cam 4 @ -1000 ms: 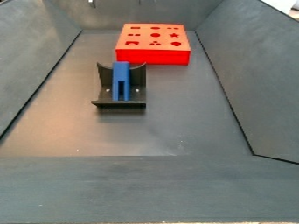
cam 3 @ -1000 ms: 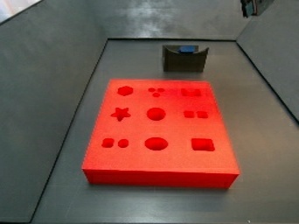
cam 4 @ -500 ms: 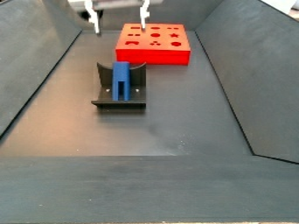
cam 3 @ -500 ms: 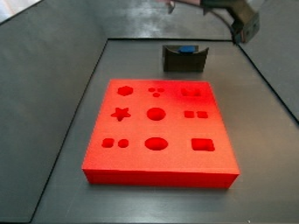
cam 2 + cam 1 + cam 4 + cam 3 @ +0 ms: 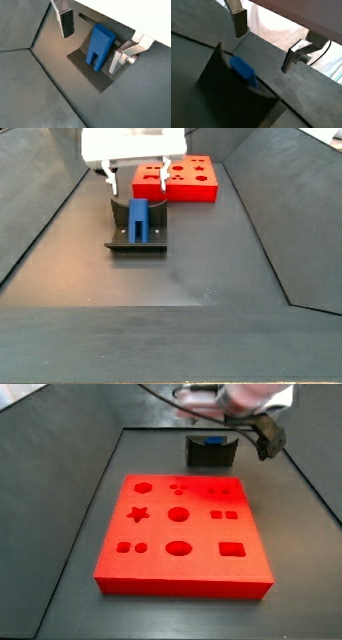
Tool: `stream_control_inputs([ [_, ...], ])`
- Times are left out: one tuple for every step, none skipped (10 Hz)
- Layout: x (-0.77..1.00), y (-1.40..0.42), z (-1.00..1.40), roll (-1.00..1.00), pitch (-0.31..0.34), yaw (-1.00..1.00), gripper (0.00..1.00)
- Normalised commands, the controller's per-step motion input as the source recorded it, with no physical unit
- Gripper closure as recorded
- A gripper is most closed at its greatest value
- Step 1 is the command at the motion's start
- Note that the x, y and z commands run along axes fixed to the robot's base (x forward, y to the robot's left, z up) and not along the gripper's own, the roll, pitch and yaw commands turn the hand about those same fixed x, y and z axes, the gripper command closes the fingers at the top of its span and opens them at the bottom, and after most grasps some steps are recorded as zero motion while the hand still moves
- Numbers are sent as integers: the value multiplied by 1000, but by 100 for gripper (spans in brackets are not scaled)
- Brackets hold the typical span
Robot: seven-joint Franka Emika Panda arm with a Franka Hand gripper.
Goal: Pick up the square-circle object. Move up. Rotate the square-circle object. Place the square-circle object on the fixture. Regrasp the square-circle object. Move to above the board. Insert the square-circle object.
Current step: Regrasp the square-circle object.
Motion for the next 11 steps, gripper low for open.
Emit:
stream_control_inputs([
  [95, 23, -808, 75, -89, -40, 0],
  [84, 17, -650, 72, -66, -50, 0],
  [77, 11, -499, 70, -49, -51, 0],
  [70, 6, -304, 67, -27, -48, 0],
  [36, 3, -200, 54, 2, -38, 0],
  [10, -8, -178, 49, 1, -31, 0],
  [11, -6, -178, 48, 2, -24, 0],
  [11, -5, -177, 48, 2, -20, 0],
  [11, -5, -176, 48, 2, -15, 0],
  [11, -4, -176, 48, 3, -11, 0],
  [0, 0, -167, 0, 0, 0, 100],
])
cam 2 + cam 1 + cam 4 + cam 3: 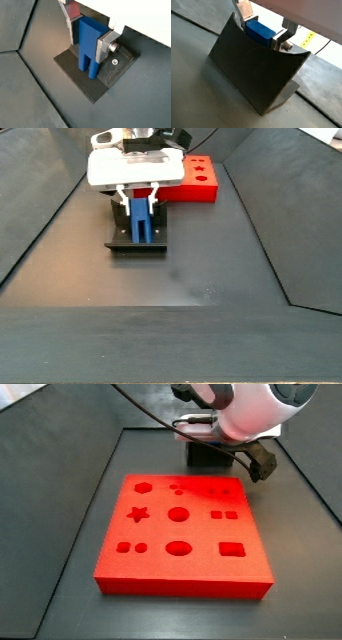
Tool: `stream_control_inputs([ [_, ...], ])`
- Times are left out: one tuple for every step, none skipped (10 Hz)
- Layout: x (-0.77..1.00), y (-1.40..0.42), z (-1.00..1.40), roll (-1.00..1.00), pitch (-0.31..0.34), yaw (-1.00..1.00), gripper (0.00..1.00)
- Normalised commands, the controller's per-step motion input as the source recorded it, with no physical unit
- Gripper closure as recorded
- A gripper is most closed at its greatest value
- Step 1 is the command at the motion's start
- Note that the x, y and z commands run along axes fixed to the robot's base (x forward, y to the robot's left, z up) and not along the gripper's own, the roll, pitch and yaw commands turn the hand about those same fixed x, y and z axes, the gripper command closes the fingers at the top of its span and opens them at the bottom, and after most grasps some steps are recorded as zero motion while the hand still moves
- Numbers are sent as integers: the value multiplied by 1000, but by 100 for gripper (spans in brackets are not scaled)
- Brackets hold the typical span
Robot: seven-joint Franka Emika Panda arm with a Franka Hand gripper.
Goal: Pick up the square-circle object. Move up. Rotate the square-circle object. Place the square-circle object on the fixture. Regrasp the square-circle object. Move to above the board. Insert the square-circle object.
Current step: Rotate the square-circle object.
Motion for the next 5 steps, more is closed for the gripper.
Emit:
stream_control_inputs([
  [-816, 120, 1000, 0, 0, 0, 100],
  [-815, 117, 1000, -15, -13, 0, 100],
  [-814, 108, 1000, -61, -50, 6, 100],
  [-816, 100, 1000, -78, -59, 12, 100],
  [-818, 96, 1000, -81, -64, 10, 100],
])
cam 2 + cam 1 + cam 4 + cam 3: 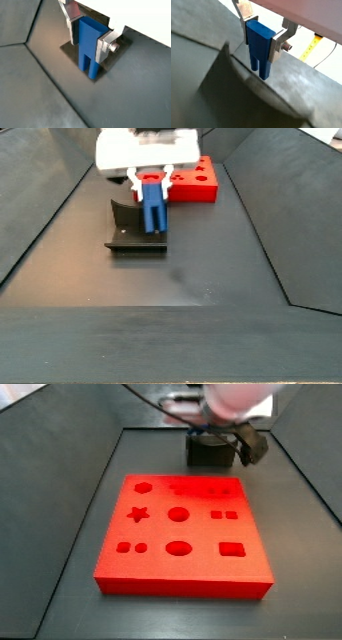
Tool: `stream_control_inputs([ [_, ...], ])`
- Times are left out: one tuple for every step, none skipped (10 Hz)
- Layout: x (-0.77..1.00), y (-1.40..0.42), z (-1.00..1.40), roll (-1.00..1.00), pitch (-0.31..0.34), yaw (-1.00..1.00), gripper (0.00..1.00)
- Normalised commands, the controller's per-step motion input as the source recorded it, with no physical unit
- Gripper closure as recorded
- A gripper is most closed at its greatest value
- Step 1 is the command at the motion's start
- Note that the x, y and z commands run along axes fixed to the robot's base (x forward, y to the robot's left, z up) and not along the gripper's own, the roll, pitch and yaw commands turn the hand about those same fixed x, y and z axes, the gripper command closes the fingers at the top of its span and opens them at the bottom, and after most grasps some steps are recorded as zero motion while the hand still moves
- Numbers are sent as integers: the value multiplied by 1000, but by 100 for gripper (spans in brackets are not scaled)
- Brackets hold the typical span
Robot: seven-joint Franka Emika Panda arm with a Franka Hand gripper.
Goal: Pick up the square-circle object. Move up. Rotate the square-circle object. Place the square-circle object on the fixture. Regrasp the square-circle object. Move to above the board. Insert the square-circle object.
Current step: Rotate the square-circle object.
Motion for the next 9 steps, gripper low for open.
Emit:
stream_control_inputs([
  [-827, 89, 1000, -89, -68, 0, 100],
  [-830, 86, 1000, -92, -68, -6, 100],
  [-835, 79, 1000, -92, -69, -24, 100],
  [-833, 74, 1000, -95, -65, -39, 100],
  [-831, 68, 1000, -100, -55, -49, 100],
  [-827, 63, 1000, -103, -48, -56, 100],
  [-804, 53, 1000, -105, -28, -70, 100],
  [-737, 39, 946, -104, -15, -69, 100],
  [-576, 24, 771, -100, 1, -65, 100],
])
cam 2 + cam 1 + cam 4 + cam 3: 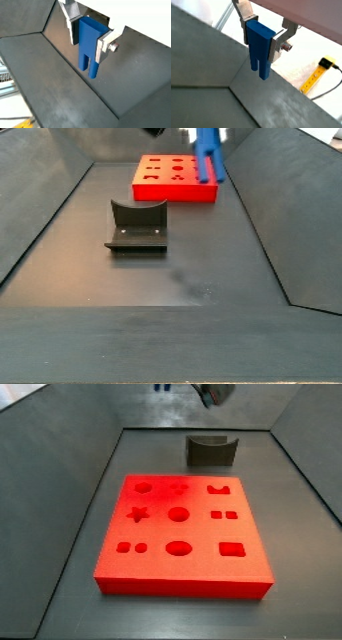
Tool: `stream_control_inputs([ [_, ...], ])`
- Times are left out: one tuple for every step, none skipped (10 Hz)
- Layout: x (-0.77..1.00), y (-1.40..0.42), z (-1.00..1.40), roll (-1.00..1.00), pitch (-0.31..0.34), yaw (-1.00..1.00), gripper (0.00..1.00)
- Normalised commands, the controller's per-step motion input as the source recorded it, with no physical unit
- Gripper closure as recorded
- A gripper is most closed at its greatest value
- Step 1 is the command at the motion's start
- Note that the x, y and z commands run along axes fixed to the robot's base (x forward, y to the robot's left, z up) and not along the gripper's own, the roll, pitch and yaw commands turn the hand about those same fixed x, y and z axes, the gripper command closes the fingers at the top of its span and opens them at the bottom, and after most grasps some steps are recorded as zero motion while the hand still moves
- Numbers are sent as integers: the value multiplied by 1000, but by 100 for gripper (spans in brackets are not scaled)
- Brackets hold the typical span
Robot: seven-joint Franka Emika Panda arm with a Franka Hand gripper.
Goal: Pick up the square-circle object. Move up. Rotate the square-circle object. Place the square-circle object on the fixture. Regrasp the square-circle object. Move to above the board. Insert the square-circle object.
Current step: Rotate the square-circle object.
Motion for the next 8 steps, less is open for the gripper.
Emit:
stream_control_inputs([
  [-409, 12, 600, -91, 15, -57, 100],
  [-241, 1, 425, -77, 32, -52, 100],
  [-55, -7, 186, -62, 72, -37, 100],
  [0, 0, 0, -933, -75, -1000, 100],
  [-10, 37, -7, -941, -64, -1000, 100],
  [-71, 64, 32, -948, -45, -1000, 100],
  [-115, 54, 52, -936, 11, -1000, 100],
  [-73, 41, 31, -920, 70, -1000, 100],
])
